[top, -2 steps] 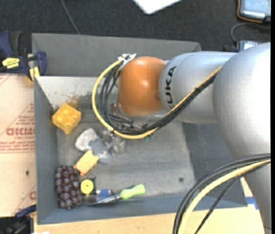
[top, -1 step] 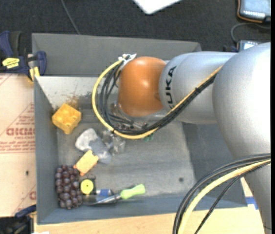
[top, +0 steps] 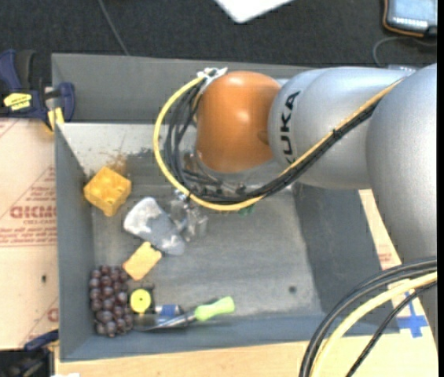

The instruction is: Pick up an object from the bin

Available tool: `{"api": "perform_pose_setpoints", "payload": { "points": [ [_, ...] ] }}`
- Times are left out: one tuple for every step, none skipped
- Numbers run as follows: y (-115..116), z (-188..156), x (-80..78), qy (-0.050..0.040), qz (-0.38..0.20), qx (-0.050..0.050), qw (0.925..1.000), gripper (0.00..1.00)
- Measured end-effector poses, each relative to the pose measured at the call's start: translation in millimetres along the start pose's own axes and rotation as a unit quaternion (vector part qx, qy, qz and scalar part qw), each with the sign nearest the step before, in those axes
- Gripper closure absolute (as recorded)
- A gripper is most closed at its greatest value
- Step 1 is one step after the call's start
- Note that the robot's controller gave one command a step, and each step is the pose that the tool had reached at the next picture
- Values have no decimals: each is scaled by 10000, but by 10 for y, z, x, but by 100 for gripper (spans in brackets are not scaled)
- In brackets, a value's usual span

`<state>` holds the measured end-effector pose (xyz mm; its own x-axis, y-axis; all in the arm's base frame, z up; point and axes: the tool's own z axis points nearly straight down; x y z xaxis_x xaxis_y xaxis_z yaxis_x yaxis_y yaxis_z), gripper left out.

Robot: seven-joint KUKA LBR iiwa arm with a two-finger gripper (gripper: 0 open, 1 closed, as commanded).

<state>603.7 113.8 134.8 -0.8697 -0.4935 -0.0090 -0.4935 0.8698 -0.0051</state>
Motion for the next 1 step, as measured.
{"api": "perform_pose_setpoints", "payload": {
  "points": [
    [-44, -359, -44, -72, 26, 27, 10000, 100]
  ]
}}
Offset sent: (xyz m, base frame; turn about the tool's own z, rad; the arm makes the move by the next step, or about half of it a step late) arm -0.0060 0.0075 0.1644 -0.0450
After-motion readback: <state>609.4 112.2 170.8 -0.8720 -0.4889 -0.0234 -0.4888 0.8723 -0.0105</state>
